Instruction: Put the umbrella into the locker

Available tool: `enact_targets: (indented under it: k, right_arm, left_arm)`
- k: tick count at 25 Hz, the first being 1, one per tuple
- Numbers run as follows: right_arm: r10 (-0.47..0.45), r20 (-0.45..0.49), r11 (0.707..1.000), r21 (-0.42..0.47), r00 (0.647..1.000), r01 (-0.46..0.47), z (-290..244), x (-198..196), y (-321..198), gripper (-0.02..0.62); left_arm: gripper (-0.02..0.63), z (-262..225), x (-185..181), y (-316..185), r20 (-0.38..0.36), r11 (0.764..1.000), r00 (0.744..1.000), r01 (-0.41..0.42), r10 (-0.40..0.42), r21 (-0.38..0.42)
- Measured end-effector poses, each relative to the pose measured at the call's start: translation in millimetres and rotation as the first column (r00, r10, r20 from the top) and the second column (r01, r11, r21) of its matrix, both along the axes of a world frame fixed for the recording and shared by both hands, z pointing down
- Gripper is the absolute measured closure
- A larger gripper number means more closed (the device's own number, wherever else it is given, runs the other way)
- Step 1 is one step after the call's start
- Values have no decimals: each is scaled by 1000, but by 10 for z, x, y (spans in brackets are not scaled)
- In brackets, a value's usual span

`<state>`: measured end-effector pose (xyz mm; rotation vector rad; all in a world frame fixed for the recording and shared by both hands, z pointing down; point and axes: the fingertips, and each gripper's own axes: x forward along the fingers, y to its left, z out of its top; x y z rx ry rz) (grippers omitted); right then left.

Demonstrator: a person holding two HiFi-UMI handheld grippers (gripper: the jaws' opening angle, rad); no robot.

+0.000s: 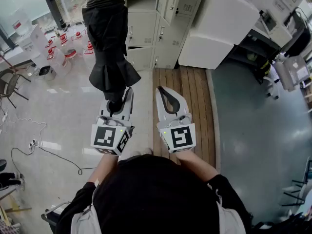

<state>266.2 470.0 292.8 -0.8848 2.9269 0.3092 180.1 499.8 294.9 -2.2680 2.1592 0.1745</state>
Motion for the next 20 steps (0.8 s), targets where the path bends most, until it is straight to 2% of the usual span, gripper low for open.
enact_targets:
  k: [9, 15, 20]
  right_arm:
    - [-17, 2, 1000, -4, 1000, 17, 26, 20, -222, 594]
    - [-41, 27, 999, -6, 999, 41, 34, 5, -192, 594]
    - [-40, 21, 998, -39, 999, 41, 164, 8, -595, 594]
  left_arm:
    - [549, 13, 86, -245, 3, 1000, 1000, -8, 8, -2]
    - [549, 27, 84, -216, -10, 1000, 1000, -9, 9, 2]
    - [549, 154, 22, -592, -5, 999, 1000, 4, -5, -43]
